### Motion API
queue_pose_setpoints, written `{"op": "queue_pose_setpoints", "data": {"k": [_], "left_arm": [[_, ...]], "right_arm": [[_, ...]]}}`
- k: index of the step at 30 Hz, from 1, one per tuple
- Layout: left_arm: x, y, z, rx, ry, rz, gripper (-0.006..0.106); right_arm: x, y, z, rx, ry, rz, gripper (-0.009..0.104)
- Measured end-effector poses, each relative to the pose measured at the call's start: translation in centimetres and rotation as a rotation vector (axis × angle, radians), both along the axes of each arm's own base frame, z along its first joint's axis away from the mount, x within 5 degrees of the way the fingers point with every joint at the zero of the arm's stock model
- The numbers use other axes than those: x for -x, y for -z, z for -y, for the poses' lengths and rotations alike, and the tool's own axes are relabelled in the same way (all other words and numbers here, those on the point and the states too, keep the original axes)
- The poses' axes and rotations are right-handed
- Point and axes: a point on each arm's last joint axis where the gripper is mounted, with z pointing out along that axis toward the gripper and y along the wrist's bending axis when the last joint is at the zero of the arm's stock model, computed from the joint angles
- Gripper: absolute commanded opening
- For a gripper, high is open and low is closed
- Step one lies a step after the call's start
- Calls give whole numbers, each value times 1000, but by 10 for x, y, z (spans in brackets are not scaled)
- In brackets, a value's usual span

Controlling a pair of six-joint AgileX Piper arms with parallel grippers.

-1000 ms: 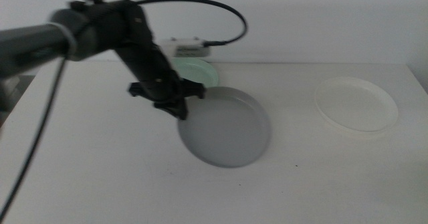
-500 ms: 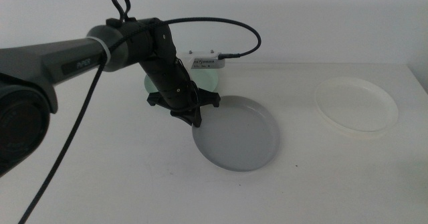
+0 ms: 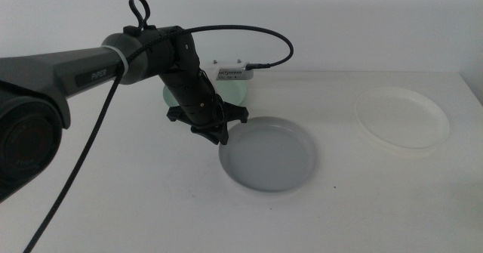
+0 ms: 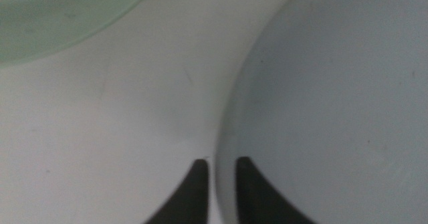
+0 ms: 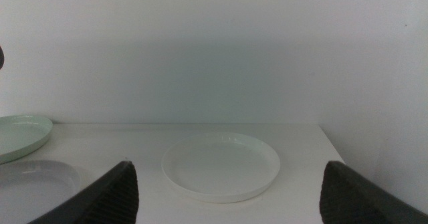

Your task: Stack the three bowls on top of each other.

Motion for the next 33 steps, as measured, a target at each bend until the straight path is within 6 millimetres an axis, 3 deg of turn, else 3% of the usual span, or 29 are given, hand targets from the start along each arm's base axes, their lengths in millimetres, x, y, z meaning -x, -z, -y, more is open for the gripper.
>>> {"op": "queue_pose_setpoints", "data": {"k": [6, 8, 13, 20, 24, 28, 33], "left_arm": [[2, 1, -2, -11, 11, -19, 80], [3, 1, -4, -17, 22, -35, 94], [5, -24, -16, -27, 40, -6, 94], [23, -94, -35, -107, -3, 125, 94], [24, -119, -44, -159, -32, 257, 94], [13, -125, -53, -183, -138, 372, 94], [-12, -115, -78, -219, -260, 400, 94]], "right_arm": [[0, 0, 0, 0, 0, 0, 93], [0, 0, 0, 0, 0, 0, 93], [0, 0, 0, 0, 0, 0, 93], [0, 0, 0, 0, 0, 0, 93], [0, 0, 0, 0, 0, 0, 93], [0, 0, 0, 0, 0, 0, 93], [0, 0, 0, 0, 0, 0, 93]]}}
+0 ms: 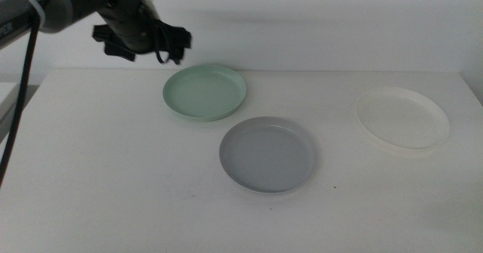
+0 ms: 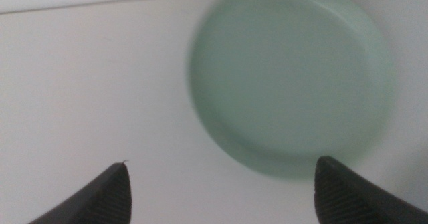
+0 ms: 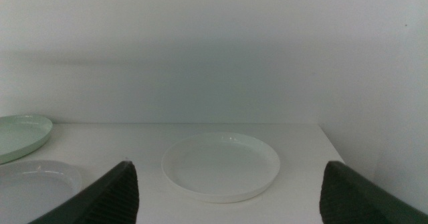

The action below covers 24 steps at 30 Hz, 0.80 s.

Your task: Stack the three bowls on top of each other.

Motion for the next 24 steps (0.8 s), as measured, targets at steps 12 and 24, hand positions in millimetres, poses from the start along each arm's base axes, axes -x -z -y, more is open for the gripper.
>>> {"op": "queue_pose_setpoints", "data": {"k": [12, 24], "left_arm": [[-83, 60, -24, 44, -73, -94, 94], [-100, 132, -15, 96, -74, -181, 93]], "right_arm": [[0, 0, 0, 0, 0, 0, 93], [0, 0, 0, 0, 0, 0, 93]]}}
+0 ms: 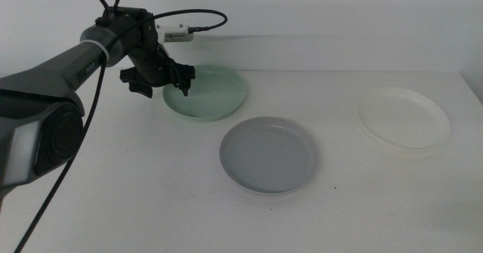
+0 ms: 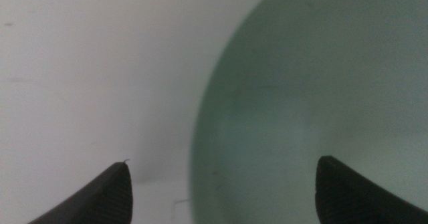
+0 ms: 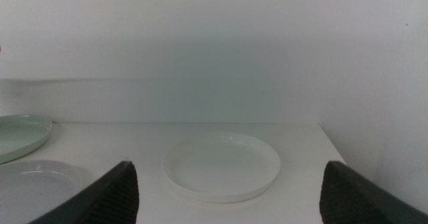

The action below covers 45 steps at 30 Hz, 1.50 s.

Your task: Stack the three bowls on top of each other.

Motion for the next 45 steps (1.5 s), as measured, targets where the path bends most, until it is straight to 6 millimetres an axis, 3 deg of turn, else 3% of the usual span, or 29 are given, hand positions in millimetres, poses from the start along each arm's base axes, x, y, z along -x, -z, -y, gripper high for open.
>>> {"op": "queue_pose_setpoints", "data": {"k": [3, 6, 8, 13, 14, 19, 21, 26, 29, 32, 39, 45], "left_arm": [[-2, 5, 2, 17, 7, 2, 87], [-3, 9, 2, 15, 15, 6, 74], [-4, 9, 2, 14, 18, 11, 57], [-5, 10, -3, 62, -12, 5, 2], [-6, 10, -6, 78, -23, 3, -2], [-8, 5, -15, 109, -34, 12, -2], [-7, -7, -17, 96, -21, 39, -2], [7, -79, -20, 84, 13, 152, -2], [29, -126, -21, 95, 39, 221, -2], [58, -153, -12, 108, 65, 262, -2], [128, -127, 23, 172, 119, 200, -2], [148, -101, 50, 225, 145, 137, -2]], "right_arm": [[0, 0, 0, 0, 0, 0, 93], [0, 0, 0, 0, 0, 0, 93], [0, 0, 0, 0, 0, 0, 93], [0, 0, 0, 0, 0, 0, 93], [0, 0, 0, 0, 0, 0, 93], [0, 0, 0, 0, 0, 0, 93], [0, 0, 0, 0, 0, 0, 93], [0, 0, 0, 0, 0, 0, 93], [0, 0, 0, 0, 0, 0, 93], [0, 0, 0, 0, 0, 0, 93], [0, 0, 0, 0, 0, 0, 93], [0, 0, 0, 0, 0, 0, 93]]}}
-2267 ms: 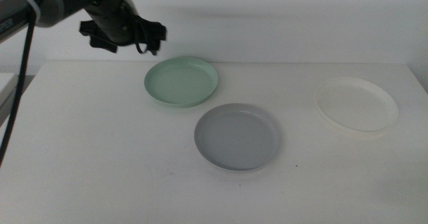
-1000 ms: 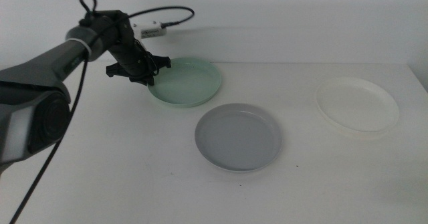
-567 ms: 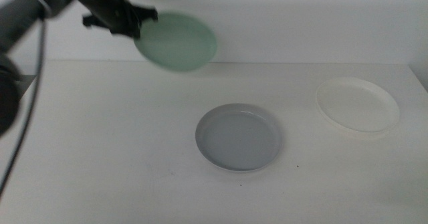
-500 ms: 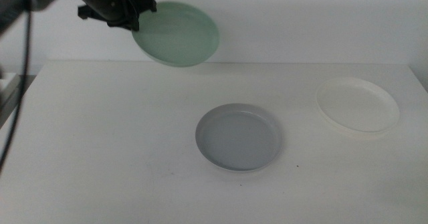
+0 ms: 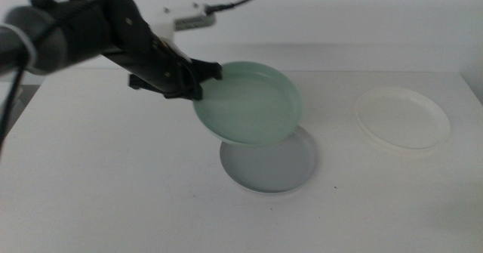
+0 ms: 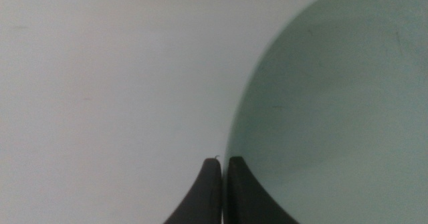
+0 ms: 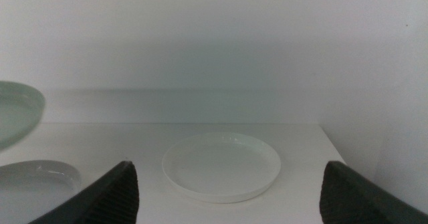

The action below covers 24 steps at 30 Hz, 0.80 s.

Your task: Stack the three bowls on top of each other.

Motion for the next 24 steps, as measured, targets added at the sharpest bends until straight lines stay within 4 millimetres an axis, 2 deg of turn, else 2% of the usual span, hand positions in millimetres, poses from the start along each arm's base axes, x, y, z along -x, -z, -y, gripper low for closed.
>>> {"op": "queue_pose_setpoints", "data": {"k": [6, 12, 20, 24], "left_arm": [[0, 23, 24, -6, 42, -24, -2], [-3, 53, 32, -31, 56, -91, -2], [-5, 71, 38, -13, 69, -136, -1], [-5, 71, 38, -13, 82, -133, 2]], "right_arm": [[0, 0, 0, 0, 0, 0, 93], [0, 0, 0, 0, 0, 0, 93], [0, 0, 0, 0, 0, 0, 93], [0, 0, 0, 0, 0, 0, 93]]}}
